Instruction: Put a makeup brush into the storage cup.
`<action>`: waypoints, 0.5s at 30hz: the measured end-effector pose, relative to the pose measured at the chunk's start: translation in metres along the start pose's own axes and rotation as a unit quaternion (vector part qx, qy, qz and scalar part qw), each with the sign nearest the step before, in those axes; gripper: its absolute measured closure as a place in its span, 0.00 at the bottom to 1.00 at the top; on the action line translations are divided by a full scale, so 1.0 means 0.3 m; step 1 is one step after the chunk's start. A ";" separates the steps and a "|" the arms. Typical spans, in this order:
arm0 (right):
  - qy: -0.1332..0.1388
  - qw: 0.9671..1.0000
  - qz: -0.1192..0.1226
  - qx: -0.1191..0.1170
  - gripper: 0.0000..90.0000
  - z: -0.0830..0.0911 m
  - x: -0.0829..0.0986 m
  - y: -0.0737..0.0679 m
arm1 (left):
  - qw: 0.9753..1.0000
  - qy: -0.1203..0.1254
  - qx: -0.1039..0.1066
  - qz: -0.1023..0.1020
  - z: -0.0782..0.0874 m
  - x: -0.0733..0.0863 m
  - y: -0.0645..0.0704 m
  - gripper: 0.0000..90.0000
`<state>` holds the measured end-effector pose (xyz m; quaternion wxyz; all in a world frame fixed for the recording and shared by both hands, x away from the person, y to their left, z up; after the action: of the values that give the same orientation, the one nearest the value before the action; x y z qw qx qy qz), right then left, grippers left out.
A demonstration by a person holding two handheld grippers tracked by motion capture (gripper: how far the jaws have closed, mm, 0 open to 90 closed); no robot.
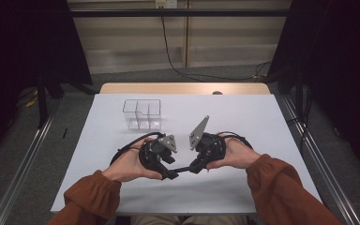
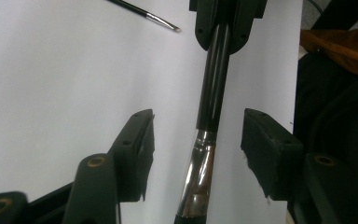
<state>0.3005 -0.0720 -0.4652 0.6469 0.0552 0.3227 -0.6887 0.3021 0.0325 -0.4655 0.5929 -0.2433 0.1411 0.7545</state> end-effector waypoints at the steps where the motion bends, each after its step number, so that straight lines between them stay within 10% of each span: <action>1: 0.002 1.000 0.000 -0.004 0.89 0.000 0.000 -0.002 | 1.000 0.005 -0.004 0.003 0.001 0.001 -0.003 0.42; 15: 0.027 0.999 -0.028 0.033 0.89 0.026 0.035 0.030 | 0.996 0.049 -0.053 0.051 0.025 0.040 -0.053 0.08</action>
<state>0.3098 -0.0847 -0.4676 0.6159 0.0860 0.3186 -0.7154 0.3137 0.0502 -0.4644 0.5323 -0.3032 0.1422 0.7775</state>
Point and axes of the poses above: each handheld gripper's, and its own axes: z roughly backward along the jaws, x roughly out of its underside, y roughly to its right, the point moved 9 cm from there along -z, roughly forward along the jaws, and after that the axes turned 13 degrees about -x, right-handed, at the moved point
